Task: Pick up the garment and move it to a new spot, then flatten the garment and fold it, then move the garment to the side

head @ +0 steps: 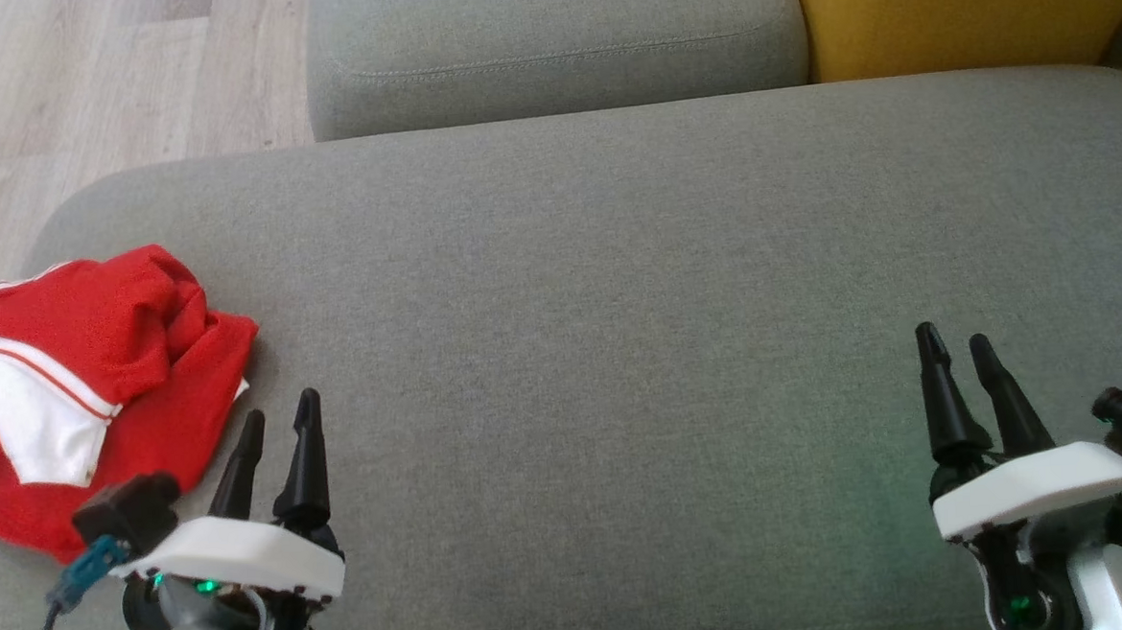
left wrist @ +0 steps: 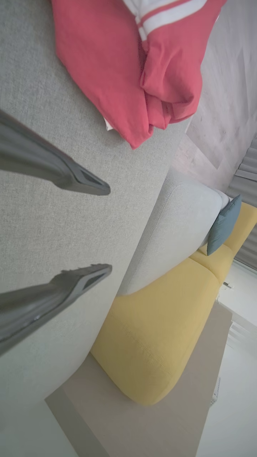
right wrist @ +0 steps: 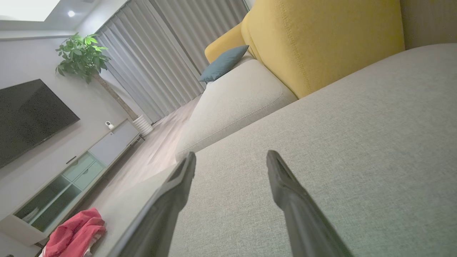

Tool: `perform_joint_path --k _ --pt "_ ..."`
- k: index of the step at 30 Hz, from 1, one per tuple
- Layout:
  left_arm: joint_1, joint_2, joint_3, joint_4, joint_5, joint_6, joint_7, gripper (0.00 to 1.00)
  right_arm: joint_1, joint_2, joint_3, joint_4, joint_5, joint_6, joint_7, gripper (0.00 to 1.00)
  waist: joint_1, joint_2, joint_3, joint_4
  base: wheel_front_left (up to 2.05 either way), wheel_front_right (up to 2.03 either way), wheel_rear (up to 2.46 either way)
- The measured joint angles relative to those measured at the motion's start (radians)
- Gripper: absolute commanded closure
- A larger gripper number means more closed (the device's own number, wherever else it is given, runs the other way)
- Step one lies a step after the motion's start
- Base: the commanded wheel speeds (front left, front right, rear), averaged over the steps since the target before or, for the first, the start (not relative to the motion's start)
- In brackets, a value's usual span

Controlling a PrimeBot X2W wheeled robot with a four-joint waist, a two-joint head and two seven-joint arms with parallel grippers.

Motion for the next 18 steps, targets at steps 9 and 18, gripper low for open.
perform_joint_path --k 9,18 --pt "0.0 0.006 -0.026 0.005 0.112 0.026 -0.022 0.0 0.001 0.0 0.016 -0.004 -0.118 0.0 -0.009 0.0 0.0 0.0 0.0 0.001 0.0 0.0 0.0" --pt "0.0 0.019 -0.04 0.004 0.217 0.053 -0.05 0.0 0.003 0.0 0.018 -0.01 -0.229 0.0 -0.017 0.0 0.0 0.0 -0.002 0.004 0.0 0.0 0.0"
